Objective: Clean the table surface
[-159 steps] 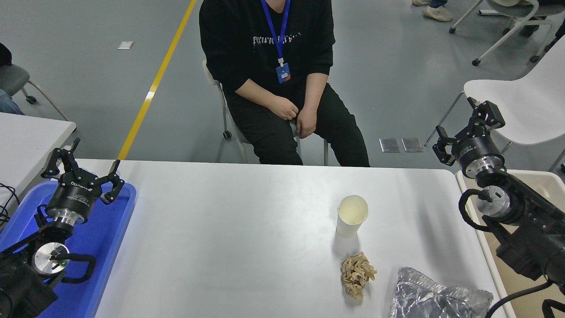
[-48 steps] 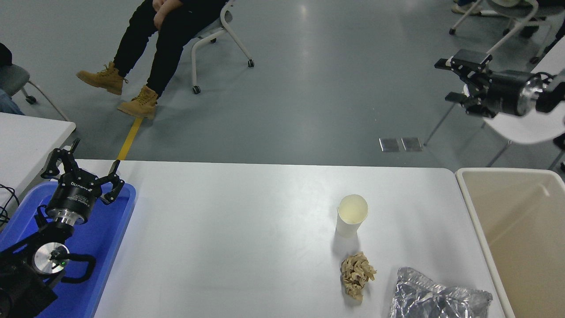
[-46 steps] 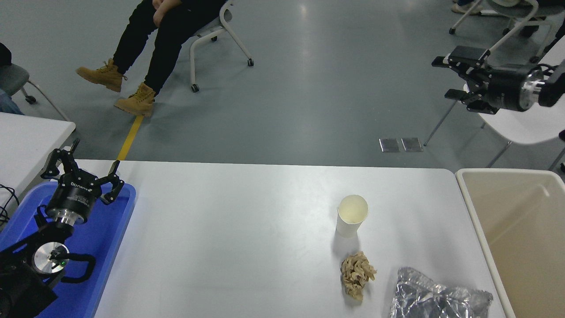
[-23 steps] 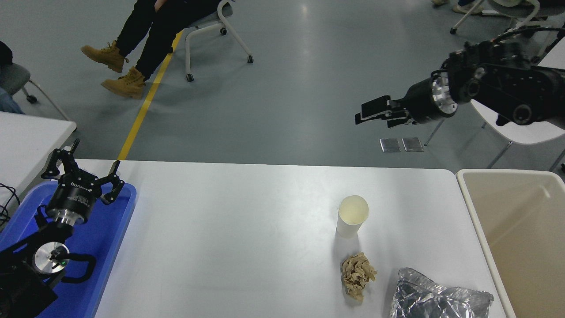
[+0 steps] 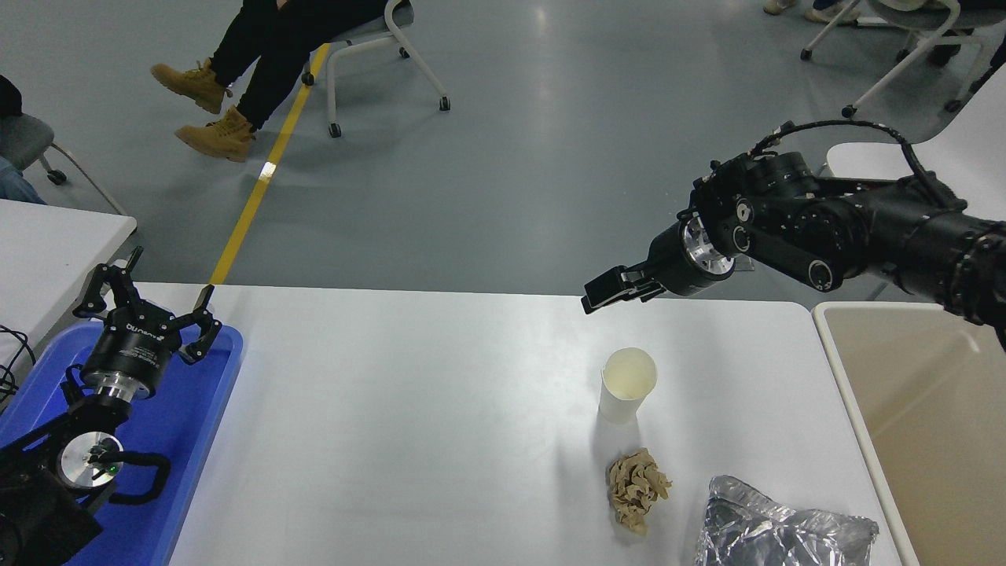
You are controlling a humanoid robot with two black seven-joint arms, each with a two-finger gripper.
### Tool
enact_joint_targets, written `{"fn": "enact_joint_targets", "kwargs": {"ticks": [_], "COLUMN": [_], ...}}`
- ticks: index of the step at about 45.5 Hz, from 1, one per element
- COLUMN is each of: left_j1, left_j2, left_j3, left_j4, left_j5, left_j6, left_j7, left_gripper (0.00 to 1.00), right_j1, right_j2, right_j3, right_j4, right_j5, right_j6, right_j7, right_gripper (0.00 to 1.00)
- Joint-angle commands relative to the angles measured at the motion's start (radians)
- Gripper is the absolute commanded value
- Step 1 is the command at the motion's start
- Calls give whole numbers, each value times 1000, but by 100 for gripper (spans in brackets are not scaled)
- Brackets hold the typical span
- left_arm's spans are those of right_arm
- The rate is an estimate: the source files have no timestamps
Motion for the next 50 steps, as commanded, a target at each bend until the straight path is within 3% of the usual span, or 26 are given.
{"fn": "enact_joint_targets", "kwargs": {"ticks": [1, 21, 50], "left_j1": [0, 0, 0], "left_j2": [0, 0, -1], "left_j3": [-1, 1, 1], "left_j4": [0, 0, 0], "left_j5": [-1, -1, -1], "left_j6": [0, 0, 0], "left_j7": [0, 0, 0], "left_gripper": [100, 100, 100], "right_j1": [-47, -151, -239], "right_j2": [20, 15, 15], "right_j3": [-27, -29, -41], "right_j4": [-28, -137, -140], "right_j5": [-5, -5, -5], "right_j6": [-27, -67, -154], "right_j7": [0, 0, 2], "right_gripper": [99, 99, 99]}}
